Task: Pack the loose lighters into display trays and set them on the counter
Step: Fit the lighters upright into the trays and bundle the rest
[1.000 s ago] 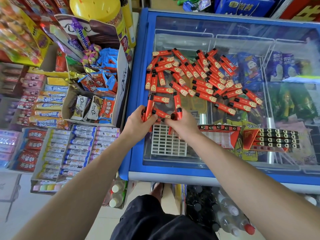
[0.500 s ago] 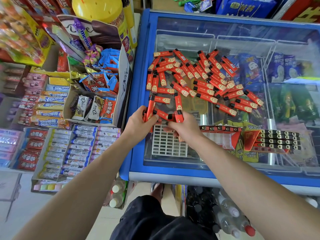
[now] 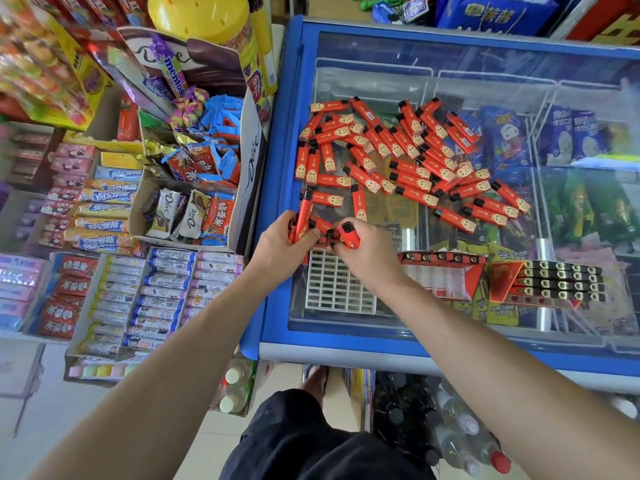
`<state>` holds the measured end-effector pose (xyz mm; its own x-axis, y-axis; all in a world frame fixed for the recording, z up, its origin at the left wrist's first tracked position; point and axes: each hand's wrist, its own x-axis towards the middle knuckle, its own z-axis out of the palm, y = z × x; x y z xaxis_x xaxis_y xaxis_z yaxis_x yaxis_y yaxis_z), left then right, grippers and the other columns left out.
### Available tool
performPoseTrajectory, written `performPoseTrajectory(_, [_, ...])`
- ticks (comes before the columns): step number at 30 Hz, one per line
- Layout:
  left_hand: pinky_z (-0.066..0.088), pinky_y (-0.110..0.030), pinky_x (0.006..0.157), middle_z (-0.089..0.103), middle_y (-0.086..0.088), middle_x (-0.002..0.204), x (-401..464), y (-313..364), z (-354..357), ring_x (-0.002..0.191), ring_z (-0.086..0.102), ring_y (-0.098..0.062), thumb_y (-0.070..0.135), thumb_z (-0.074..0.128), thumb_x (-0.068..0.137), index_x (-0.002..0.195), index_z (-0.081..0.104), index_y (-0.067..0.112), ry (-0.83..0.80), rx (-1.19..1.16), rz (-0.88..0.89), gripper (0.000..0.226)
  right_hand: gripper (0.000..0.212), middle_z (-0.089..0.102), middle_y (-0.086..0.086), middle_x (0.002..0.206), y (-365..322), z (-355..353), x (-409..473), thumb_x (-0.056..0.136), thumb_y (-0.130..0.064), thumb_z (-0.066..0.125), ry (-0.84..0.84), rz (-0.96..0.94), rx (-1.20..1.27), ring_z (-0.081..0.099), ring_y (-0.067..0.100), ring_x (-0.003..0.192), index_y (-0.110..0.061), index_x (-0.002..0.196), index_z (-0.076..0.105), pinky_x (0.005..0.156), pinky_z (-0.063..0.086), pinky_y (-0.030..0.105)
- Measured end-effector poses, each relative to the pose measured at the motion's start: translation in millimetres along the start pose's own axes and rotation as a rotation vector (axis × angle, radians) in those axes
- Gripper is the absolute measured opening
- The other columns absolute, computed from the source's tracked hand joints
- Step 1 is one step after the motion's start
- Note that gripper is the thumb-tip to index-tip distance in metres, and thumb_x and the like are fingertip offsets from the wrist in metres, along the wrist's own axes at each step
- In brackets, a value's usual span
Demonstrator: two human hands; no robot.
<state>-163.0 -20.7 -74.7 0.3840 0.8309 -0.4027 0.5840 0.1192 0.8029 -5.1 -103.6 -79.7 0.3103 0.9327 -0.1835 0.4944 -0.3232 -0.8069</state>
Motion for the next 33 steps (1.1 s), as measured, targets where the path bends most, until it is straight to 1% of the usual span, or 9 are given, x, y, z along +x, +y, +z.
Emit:
performPoseTrajectory(2, [0.046, -0.02, 0.05, 0.066, -0.015, 0.085, 0.0, -0.1, 0.0, 0.058, 0.055, -0.011, 0.036, 0.065, 0.098, 0.104, 0.059, 0.013, -0.001, 0.0, 0.004, 0.025, 0.017, 0.071, -0.003, 0.085, -0.2, -0.1, -0.4, 0.089, -0.009, 0.071, 0.015, -0.039, -0.019, 0.063, 0.01, 0.071, -0.014, 0.104, 0.073, 0.062, 0.048, 0.021])
performPoseTrajectory(5, [0.049, -0.025, 0.053, 0.067, -0.02, 0.09, -0.8, 0.0, -0.1, 0.06, 0.055, -0.014, 0.037, 0.065, 0.098, 0.102, 0.059, 0.013, -0.001, 0.012, 0.012, 0.025, 0.014, 0.068, -0.001, 0.085, -3.2, -2.2, -0.7, 0.091, -0.011, 0.069, 0.034, -0.087, -0.034, 0.06, 0.012, 0.071, -0.012, 0.105, 0.071, 0.063, 0.045, 0.02])
performPoseTrajectory(11, [0.048, -0.02, 0.05, 0.067, -0.02, 0.091, -1.2, 1.0, -0.8, 0.06, 0.056, -0.014, 0.036, 0.064, 0.098, 0.104, 0.058, 0.012, -0.003, 0.021, 0.014, 0.025, 0.01, 0.064, 0.0, 0.089, -3.7, -5.6, -0.4, 0.092, -0.011, 0.07, 0.025, -0.205, -0.167, 0.056, 0.011, 0.076, -0.008, 0.102, 0.07, 0.065, 0.038, 0.013])
performPoseTrajectory(13, [0.047, -0.02, 0.05, 0.067, -0.019, 0.091, -1.5, 1.0, -1.2, 0.06, 0.056, -0.014, 0.035, 0.064, 0.098, 0.104, 0.058, 0.013, -0.002, 0.02, 0.014, 0.024, 0.008, 0.061, -0.003, 0.085, -3.5, -7.9, -0.6, 0.093, -0.01, 0.069, 0.003, -0.217, -0.183, 0.054, 0.011, 0.073, -0.008, 0.101, 0.068, 0.064, 0.036, 0.014])
performPoseTrajectory(17, [0.052, -0.028, 0.056, 0.067, -0.018, 0.09, -2.4, 1.5, -1.1, 0.063, 0.056, -0.014, 0.038, 0.065, 0.097, 0.101, 0.058, 0.016, 0.004, 0.02, 0.017, 0.023, 0.003, 0.062, -0.001, 0.077, -3.8, -12.7, -2.9, 0.094, -0.01, 0.067, -0.034, -0.221, -0.18, 0.056, 0.015, 0.064, -0.009, 0.097, 0.066, 0.055, 0.041, 0.024])
performPoseTrajectory(21, [0.051, -0.026, 0.055, 0.067, -0.018, 0.091, -2.5, 3.1, -0.9, 0.064, 0.057, -0.014, 0.036, 0.065, 0.098, 0.102, 0.059, 0.015, 0.011, 0.029, 0.013, 0.023, 0.004, 0.063, -0.002, 0.071, -2.7, -15.1, -6.3, 0.094, -0.009, 0.067, -0.037, -0.201, -0.146, 0.055, 0.005, 0.059, -0.01, 0.098, 0.068, 0.052, 0.038, 0.016])
performPoseTrajectory(27, [0.052, -0.028, 0.056, 0.068, -0.017, 0.092, -3.3, 3.7, -1.3, 0.065, 0.059, -0.015, 0.038, 0.065, 0.097, 0.103, 0.059, 0.016, 0.005, 0.026, 0.008, 0.023, 0.004, 0.06, -0.004, 0.065, 0.5, -16.0, -9.4, 0.093, -0.008, 0.067, 0.008, -0.147, -0.121, 0.054, 0.01, 0.054, -0.012, 0.094, 0.066, 0.051, 0.039, 0.023])
performPoseTrajectory(29, [0.052, -0.027, 0.055, 0.068, -0.018, 0.093, -3.3, 4.4, -1.2, 0.065, 0.058, -0.015, 0.037, 0.065, 0.098, 0.103, 0.059, 0.016, 0.002, 0.024, 0.003, 0.023, 0.003, 0.062, -0.001, 0.066, 1.4, -19.0, -7.1, 0.094, -0.008, 0.067, -0.008, -0.155, -0.164, 0.055, 0.01, 0.055, -0.01, 0.096, 0.067, 0.051, 0.041, 0.026])
performPoseTrajectory(33, [0.049, -0.021, 0.053, 0.068, -0.019, 0.094, -2.9, 6.4, -0.2, 0.065, 0.058, -0.014, 0.035, 0.064, 0.098, 0.104, 0.059, 0.014, 0.006, 0.022, -0.008, 0.022, 0.014, 0.065, 0.004, 0.072, 2.7, -18.3, -4.2, 0.094, -0.011, 0.068, -0.072, -0.205, -0.279, 0.059, 0.021, 0.061, -0.012, 0.108, 0.068, 0.054, 0.048, 0.037])
